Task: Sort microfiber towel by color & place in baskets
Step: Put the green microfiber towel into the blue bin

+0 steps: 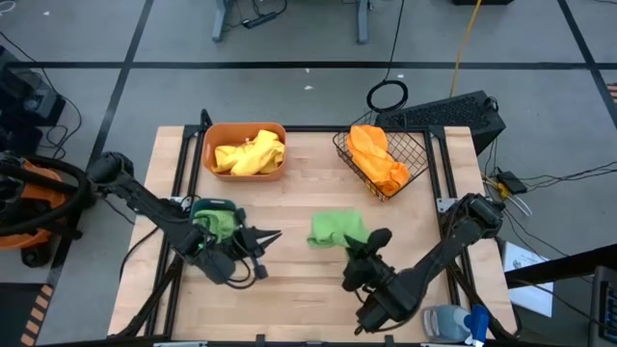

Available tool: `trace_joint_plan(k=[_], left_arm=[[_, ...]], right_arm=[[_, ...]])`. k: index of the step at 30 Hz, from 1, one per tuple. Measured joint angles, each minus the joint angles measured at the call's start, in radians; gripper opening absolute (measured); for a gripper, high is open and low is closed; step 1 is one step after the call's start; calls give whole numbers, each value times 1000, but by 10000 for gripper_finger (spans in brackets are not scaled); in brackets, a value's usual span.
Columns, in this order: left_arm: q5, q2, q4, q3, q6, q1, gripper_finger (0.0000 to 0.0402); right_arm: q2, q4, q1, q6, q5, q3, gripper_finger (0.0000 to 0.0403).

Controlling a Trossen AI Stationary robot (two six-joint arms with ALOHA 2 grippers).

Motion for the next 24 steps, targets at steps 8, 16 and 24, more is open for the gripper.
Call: trace_joint_plan(k=[8,16,24], left_arm=[[-2,7,152,0,146,-4,34],[-2,7,327,0,365,-62,34],[-26,7,358,1,533,-45,49]], right_arm=[[0,157,3,-233,121,33,1],[31,313,10,-407,16,33,1],[41,570,5,-768,-142,33,0]])
